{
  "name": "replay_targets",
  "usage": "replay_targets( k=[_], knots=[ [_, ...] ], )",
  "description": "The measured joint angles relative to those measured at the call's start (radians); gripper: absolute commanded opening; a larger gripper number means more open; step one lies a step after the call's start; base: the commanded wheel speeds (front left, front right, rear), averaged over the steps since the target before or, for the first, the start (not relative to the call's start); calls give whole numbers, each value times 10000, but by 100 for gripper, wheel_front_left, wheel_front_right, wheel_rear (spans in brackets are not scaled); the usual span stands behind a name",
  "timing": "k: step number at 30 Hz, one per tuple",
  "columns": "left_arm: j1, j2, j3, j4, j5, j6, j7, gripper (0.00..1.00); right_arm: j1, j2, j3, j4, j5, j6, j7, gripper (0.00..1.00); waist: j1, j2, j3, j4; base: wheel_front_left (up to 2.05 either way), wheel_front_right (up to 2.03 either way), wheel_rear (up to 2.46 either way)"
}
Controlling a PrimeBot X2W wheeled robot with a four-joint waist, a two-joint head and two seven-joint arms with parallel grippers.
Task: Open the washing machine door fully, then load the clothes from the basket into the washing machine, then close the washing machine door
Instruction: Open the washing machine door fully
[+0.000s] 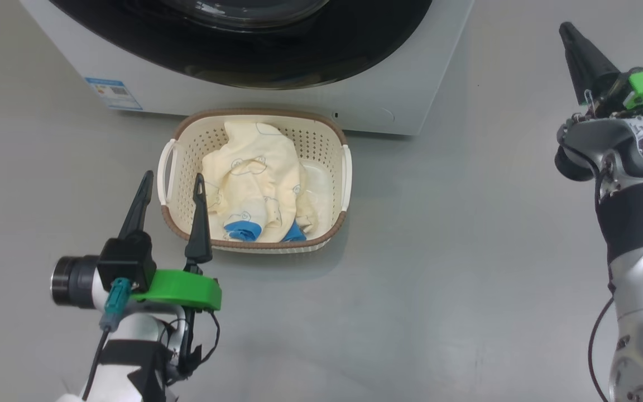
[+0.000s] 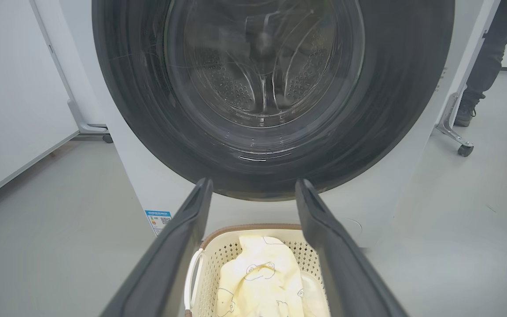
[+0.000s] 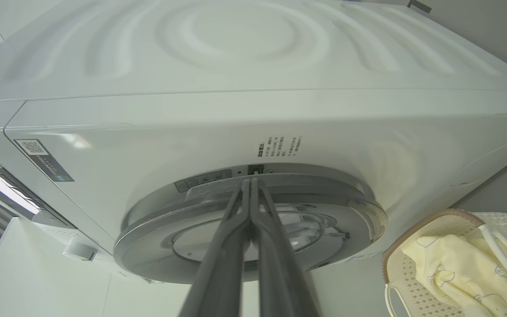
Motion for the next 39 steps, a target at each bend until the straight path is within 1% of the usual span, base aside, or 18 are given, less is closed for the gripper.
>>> replay_targets(
  k=[7, 10, 17, 24, 31, 39],
  knots=[
    [-177, -123, -119, -44, 2, -38, 0, 100, -1337, -23, 132, 978, 1099, 0, 717, 0, 0, 0, 372, 325, 0, 0, 0],
    [-271, -144, -165, -56, 2, -40, 0, 100, -1940, -33, 230, 1400, 1354, 0, 821, 0, 0, 0, 531, 447, 0, 0, 0],
    [-635, -196, -293, -142, 2, -40, -2, 100, -3340, -59, 460, 2345, 1404, 0, 819, 0, -1, 0, 910, 749, 0, 0, 0],
    [-774, -244, -441, -188, 2, -38, -2, 100, -4378, -92, 744, 3101, 1319, 0, 769, 0, -1, 0, 1215, 1001, 0, 0, 0],
    [-1051, -286, -757, -219, -29, -31, -2, 100, -5255, -238, 966, 3914, 1058, 0, 642, 0, -1, 0, 1538, 1315, 0, 0, 0],
    [-1200, -295, -1172, -230, -313, 155, -15, 100, -5838, -487, 1289, 4523, 646, 0, 652, 0, -2, 1, 1753, 1566, 0, 0, 0]
  ],
)
